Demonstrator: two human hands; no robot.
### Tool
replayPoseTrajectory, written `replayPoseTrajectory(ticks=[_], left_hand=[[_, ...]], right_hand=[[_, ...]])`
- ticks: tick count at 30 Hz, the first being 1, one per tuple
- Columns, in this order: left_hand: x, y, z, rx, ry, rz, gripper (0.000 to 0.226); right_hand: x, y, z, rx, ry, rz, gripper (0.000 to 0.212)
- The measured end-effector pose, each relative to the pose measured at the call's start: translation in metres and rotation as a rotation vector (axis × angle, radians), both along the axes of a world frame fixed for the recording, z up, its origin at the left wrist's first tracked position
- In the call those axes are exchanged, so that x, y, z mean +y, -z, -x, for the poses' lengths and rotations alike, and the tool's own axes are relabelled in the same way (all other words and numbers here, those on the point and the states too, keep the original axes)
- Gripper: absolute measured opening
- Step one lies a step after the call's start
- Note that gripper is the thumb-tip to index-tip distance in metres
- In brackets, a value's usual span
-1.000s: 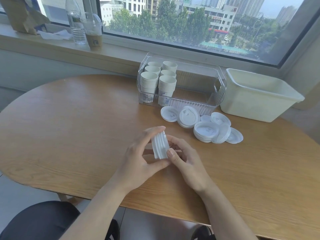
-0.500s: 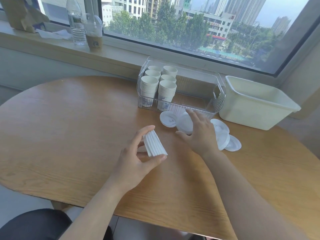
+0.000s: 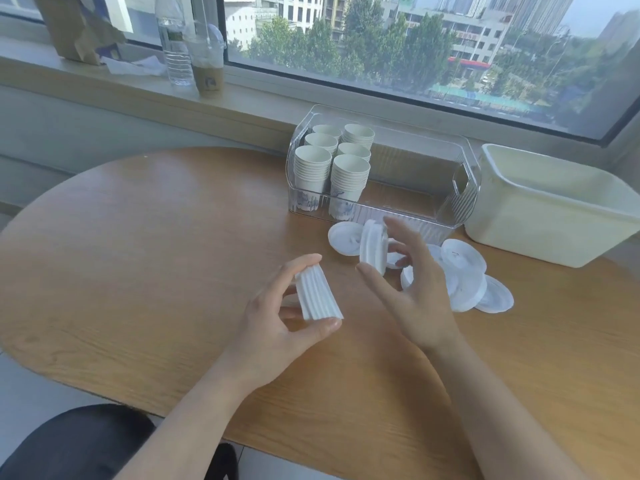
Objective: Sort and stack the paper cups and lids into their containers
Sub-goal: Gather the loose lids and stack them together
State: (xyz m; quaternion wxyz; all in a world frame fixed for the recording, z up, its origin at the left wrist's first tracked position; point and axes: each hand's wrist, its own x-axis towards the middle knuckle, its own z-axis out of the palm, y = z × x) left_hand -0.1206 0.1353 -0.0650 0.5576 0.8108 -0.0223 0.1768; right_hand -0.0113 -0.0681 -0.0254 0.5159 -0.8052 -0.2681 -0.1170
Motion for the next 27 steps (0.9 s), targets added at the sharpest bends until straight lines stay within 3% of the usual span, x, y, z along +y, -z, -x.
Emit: replayPoseTrajectory(ticks=[5,9,17,24,27], left_hand=[[-0.002,-0.001,0.002,0.007,-0.019,-0.014,0.082],[-0.007,-0.002,0.005,0.007,-0.005,-0.139,0.081],[-0.008,-0.004,0.006,0.016,-0.065,-0.036,0.081],[-0.008,-0.003,0.006,-0.033,-0.113,0.057,0.080],[-0.006,-0.002,0.006,-0.043,-0.112,0.082,0.081]], right_hand=[[0.003,0.007,0.015,0.267,-0.250,-0.222,0.069],[0.004,0.008,0.018,0.345,-0.375,-0.287,0.060],[0.007,0.007,0.017,0.379,-0.343,-0.345,0.055],[0.009,0.011,0.019,0.503,-0.423,-0.385,0.030],[0.010,0.012,0.020,0.509,-0.428,-0.304,0.023]])
